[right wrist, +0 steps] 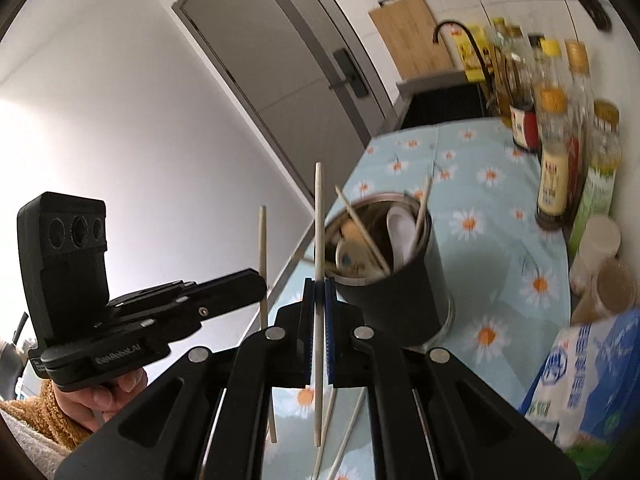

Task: Organize utensils
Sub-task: 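Lift both held chopsticks and carry them over the black holder, then open both tools to drop the chopsticks into the holder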

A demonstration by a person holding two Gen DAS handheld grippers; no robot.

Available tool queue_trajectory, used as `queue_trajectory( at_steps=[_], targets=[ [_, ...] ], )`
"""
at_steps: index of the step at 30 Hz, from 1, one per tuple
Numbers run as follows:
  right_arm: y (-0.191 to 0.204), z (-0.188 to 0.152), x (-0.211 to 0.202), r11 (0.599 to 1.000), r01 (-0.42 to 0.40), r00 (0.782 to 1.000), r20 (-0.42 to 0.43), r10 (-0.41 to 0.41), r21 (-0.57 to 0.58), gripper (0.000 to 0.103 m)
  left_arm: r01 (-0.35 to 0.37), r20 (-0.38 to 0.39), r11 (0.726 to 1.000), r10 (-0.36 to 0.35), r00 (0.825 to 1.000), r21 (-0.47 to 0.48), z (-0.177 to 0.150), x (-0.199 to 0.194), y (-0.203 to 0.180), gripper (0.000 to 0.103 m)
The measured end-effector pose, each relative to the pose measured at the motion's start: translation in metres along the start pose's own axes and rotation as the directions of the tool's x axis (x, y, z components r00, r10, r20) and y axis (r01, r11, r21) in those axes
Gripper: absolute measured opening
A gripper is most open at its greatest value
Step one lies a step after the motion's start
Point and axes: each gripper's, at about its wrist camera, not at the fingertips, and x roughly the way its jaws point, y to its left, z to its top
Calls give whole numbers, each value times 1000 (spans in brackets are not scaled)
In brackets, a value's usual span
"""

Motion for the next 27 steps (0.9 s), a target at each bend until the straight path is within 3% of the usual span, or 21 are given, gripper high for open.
queue_trajectory(
  at_steps=[5,10,14,23,27],
  targets=[
    [4,19,-9,999,33,994,103,-30,-29,6,25,102,999,-28,994,28,23,-10,-2,3],
    [0,37,-12,1000,24,986,165,-22,-9,6,31,204,999,-38,978,35,42,-20,-5,3],
    [5,47,-22,998,43,962,271,-29,-47,6,29,275,998,-44,960,58,54,-25,-6,3],
    [10,59,-34,991,86,901,433,-31,-106,6,71,414,995,-92,906,65,66,-25,5,3],
    [8,62,-30,986,119,884,465,-52,-116,6,43,485,996,-77,871,81,65,-26,7,3]
  ],
)
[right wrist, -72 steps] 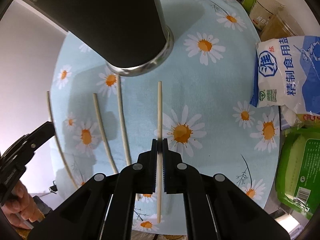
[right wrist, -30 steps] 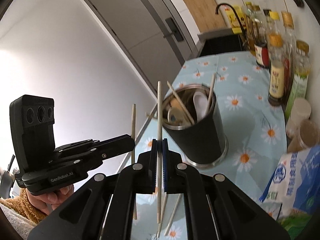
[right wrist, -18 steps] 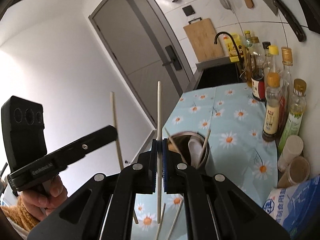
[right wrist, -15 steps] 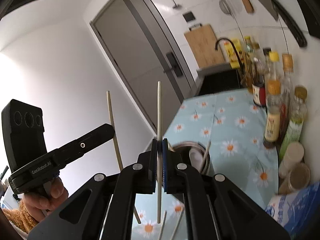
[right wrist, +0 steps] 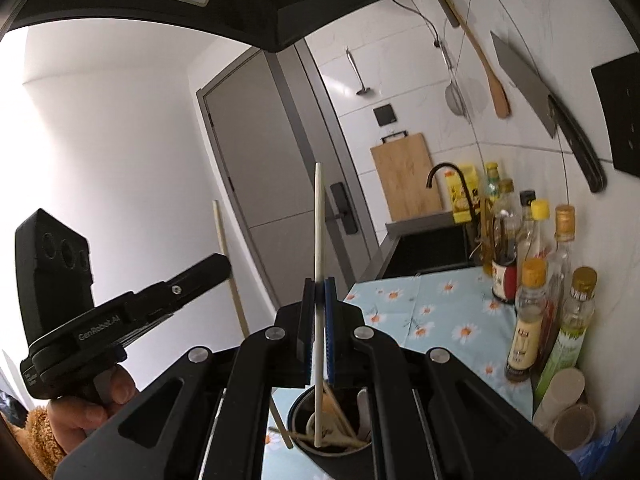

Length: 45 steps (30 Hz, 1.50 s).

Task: Organize utensils
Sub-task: 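Open both tools to drop the chopsticks into the holder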

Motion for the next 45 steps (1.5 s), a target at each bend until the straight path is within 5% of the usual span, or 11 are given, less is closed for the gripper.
queue_trajectory(
  at_steps=[15,29,31,42,45],
  targets=[
    [-18,-10,18,999,43,999,19,-43,28,6,-56,67,998,54,996,22,-20,20,21,3],
    [-29,-37,37,997,45,996,-81,-39,62,11,16,-133,996,-29,991,-93,-55,48,39,4],
    [-30,-38,37,996,49,995,-86,-42,72,19,2,-149,997,-13,989,-77,-57,48,35,4],
    [-30,-37,27,994,47,995,-88,-39,100,20,-11,-177,996,-4,984,-85,-57,39,35,5],
    [-30,-36,26,992,45,995,-97,-34,114,27,6,-192,997,-21,981,-78,-56,38,32,5]
  ],
)
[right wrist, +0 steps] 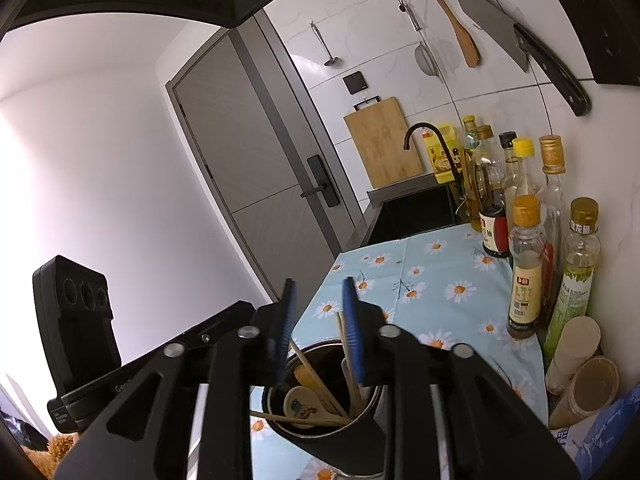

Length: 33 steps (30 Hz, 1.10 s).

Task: Organize utensils
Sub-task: 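Open both tools to drop the chopsticks into the holder, then move both open tools down toward the last chopsticks on the table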

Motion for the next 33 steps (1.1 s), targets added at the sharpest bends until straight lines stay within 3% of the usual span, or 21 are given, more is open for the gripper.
queue_trajectory(
  at_steps=[4,6,7,18,19,23,27,33],
  targets=[
    [4,3,-7,1000,1,1000,9,-1,-4,27,6,7,1000,-6,1000,18,2,-8,-7,6],
    [6,7,-11,1000,-3,1000,14,3,-7,27,8,13,1000,-9,1000,19,6,-13,-9,19],
    [8,9,-14,1000,-2,1000,15,3,-9,27,8,17,1000,-8,1000,16,7,-16,-9,21],
    [24,19,-40,999,-14,1000,-23,14,-36,46,-51,32,998,52,998,-25,19,-56,-7,21],
    [24,19,-42,999,-19,999,-30,18,-29,50,-54,26,998,55,998,-42,18,-60,-4,21],
    [23,19,-47,999,-41,995,-94,42,13,52,-64,-12,995,63,998,-81,12,-69,2,21],
    [24,10,-55,999,-41,991,-131,41,5,59,-62,-66,990,54,996,-123,0,-76,8,35],
    [20,-7,-56,1000,-28,977,-209,28,0,59,-95,-142,985,74,987,-145,-24,-81,12,35]
  ],
)
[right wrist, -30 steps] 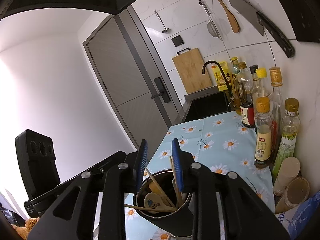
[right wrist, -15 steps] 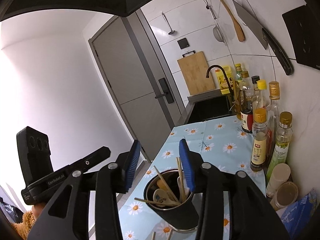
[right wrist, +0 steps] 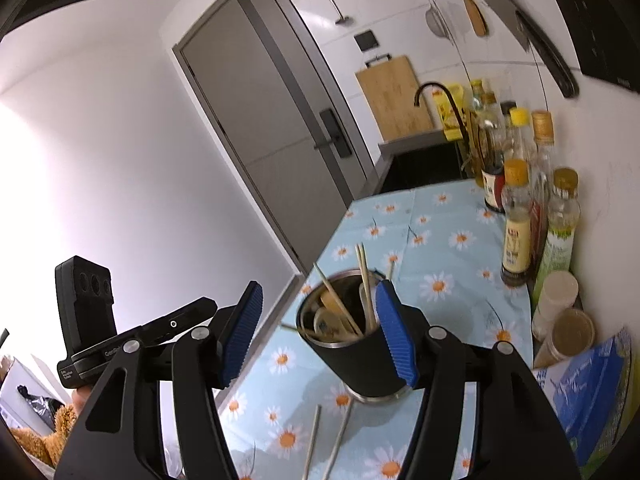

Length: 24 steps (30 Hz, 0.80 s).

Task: Organize utensils
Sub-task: 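Move both open tools down toward the last chopsticks on the table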

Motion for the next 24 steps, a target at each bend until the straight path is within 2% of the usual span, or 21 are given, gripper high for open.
queue_trajectory(
  at_steps=[6,12,14,24],
  targets=[
    [-9,-16,11,999,33,993,-110,-30,27,59,-17,-79,1000,15,997,-20,-27,7,6,35],
    [-16,-37,37,994,65,959,-280,-38,87,59,-19,-160,999,14,987,-27,-52,16,12,35],
    [-17,-42,44,992,88,951,-306,-55,94,59,-54,-162,999,53,985,-4,-59,17,11,35],
    [-9,-80,87,992,117,862,-501,-73,56,59,-81,-260,997,76,963,-8,-90,30,18,35]
  ],
)
